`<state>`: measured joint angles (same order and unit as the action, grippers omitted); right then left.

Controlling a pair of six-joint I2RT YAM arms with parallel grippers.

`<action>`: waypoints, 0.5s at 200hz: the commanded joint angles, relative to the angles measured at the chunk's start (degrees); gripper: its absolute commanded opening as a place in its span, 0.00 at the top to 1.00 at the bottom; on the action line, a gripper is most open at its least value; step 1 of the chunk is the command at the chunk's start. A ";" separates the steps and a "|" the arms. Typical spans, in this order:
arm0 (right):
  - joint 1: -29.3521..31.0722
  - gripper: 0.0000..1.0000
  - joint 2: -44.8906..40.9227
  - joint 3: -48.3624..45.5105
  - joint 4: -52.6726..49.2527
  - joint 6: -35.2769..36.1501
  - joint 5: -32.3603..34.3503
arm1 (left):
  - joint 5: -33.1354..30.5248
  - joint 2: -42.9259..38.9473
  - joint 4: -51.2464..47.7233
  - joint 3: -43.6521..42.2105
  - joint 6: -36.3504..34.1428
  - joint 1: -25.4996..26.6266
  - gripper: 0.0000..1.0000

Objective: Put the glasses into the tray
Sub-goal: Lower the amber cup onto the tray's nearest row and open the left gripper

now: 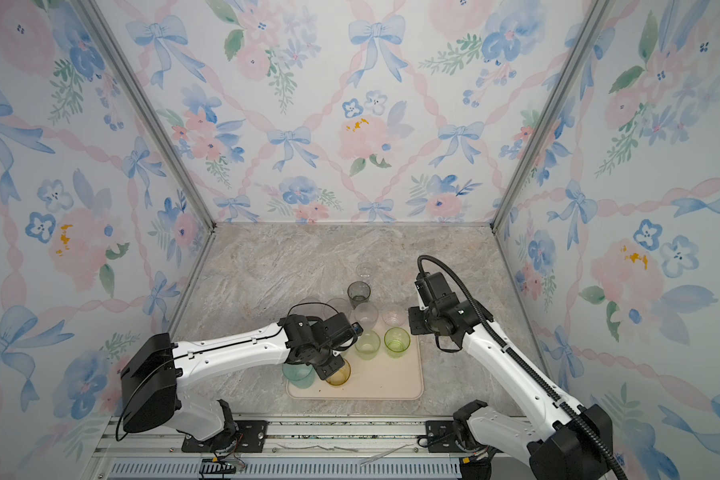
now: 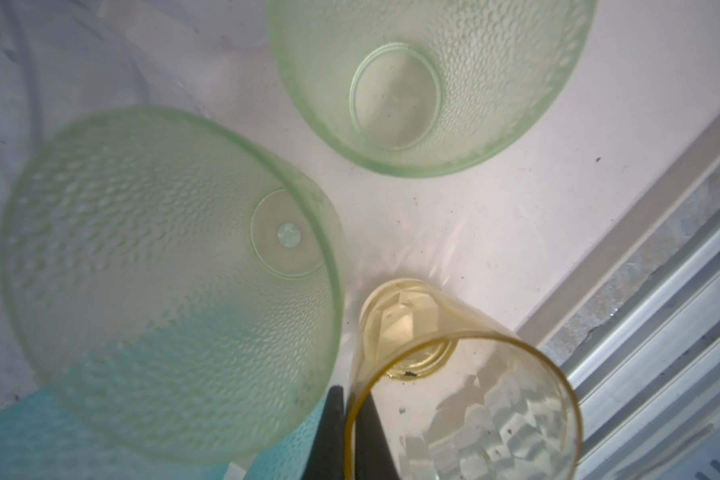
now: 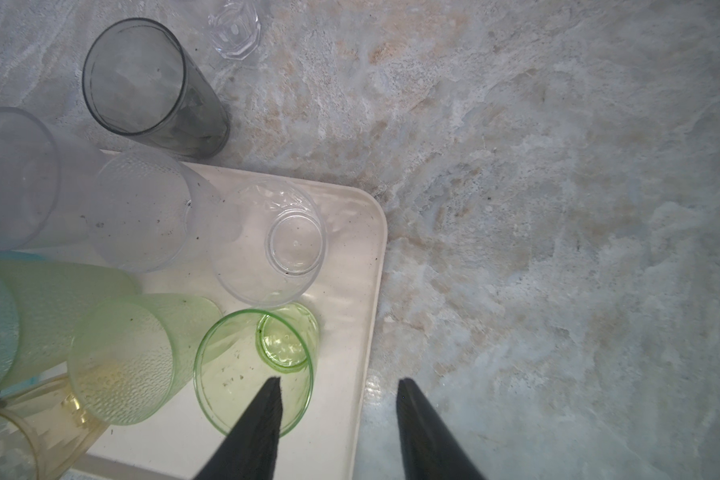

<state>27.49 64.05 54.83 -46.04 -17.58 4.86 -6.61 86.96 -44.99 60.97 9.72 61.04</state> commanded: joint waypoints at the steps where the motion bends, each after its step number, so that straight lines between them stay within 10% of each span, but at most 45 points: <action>1: 0.55 0.51 -0.60 -0.60 -0.68 -0.10 1.04 | -0.09 0.59 0.16 -0.78 -0.22 -0.53 1.00; 100: 0.55 0.51 -0.15 -0.48 -0.75 0.00 1.38 | -0.33 -0.23 -0.01 -0.30 -0.22 -1.41 0.82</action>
<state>27.49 64.07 54.83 -46.04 -17.56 5.19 -6.66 86.96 -44.84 60.95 9.58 60.14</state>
